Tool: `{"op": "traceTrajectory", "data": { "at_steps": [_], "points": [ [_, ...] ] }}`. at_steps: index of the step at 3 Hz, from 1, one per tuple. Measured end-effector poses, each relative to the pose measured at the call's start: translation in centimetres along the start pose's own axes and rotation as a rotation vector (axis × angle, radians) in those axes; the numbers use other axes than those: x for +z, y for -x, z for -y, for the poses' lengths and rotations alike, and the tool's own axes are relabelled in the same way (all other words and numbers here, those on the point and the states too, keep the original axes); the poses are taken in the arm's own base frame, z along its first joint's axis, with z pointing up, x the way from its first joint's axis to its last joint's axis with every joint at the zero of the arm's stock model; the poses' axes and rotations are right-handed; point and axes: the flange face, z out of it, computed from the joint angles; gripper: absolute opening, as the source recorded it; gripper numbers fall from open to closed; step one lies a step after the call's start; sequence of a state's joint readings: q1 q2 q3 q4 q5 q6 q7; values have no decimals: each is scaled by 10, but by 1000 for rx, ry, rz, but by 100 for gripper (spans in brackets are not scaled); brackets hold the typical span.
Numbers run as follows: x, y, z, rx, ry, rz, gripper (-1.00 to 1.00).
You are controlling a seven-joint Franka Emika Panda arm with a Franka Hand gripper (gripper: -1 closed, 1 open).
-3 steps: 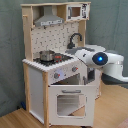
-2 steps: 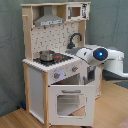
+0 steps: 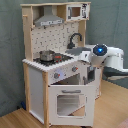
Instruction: Play with the kitchen
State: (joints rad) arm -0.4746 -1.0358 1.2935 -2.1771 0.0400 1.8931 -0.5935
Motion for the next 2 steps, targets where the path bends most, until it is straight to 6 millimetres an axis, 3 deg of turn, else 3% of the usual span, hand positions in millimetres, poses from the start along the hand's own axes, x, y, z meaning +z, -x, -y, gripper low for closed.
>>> {"op": "traceTrajectory", "data": {
  "at_steps": [2],
  "points": [
    [37,1,11,-143,-149,-73,100]
  ]
}}
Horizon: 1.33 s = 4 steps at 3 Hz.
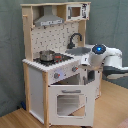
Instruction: Play with the kitchen
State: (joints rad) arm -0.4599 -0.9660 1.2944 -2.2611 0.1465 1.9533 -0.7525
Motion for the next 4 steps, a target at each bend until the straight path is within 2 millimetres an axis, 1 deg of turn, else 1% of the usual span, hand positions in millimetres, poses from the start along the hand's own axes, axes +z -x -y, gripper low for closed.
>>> {"op": "traceTrajectory", "data": {
  "at_steps": [2,4],
  "points": [
    [41,5,4,-78,-96,-87,100],
    [75,6,6,-125,-140,-197,100]
  ]
}}
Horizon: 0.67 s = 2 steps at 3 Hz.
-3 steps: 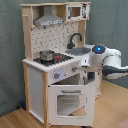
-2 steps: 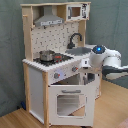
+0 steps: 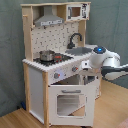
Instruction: Play with the kitchen
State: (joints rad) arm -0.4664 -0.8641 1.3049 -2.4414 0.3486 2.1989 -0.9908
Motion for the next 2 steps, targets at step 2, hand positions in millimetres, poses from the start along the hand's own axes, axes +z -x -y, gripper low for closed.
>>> {"op": "traceTrajectory", "data": {
  "at_steps": [2],
  "points": [
    [28,-14,-6,-28,-15,-98,100]
  ]
}}
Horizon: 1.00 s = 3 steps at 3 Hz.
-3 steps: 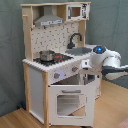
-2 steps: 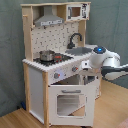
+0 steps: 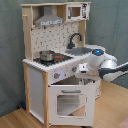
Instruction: Play with the kitchen
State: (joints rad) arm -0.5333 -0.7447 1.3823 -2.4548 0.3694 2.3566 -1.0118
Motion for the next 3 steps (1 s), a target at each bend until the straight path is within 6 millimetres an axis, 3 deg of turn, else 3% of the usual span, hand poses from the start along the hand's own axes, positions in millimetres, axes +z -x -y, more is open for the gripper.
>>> {"op": "traceTrajectory", "data": {
  "at_steps": [2,3],
  "points": [
    [15,-9,-5,-6,-2,-59,100],
    [17,-11,-5,-7,-3,-68,-100]
  ]
}}
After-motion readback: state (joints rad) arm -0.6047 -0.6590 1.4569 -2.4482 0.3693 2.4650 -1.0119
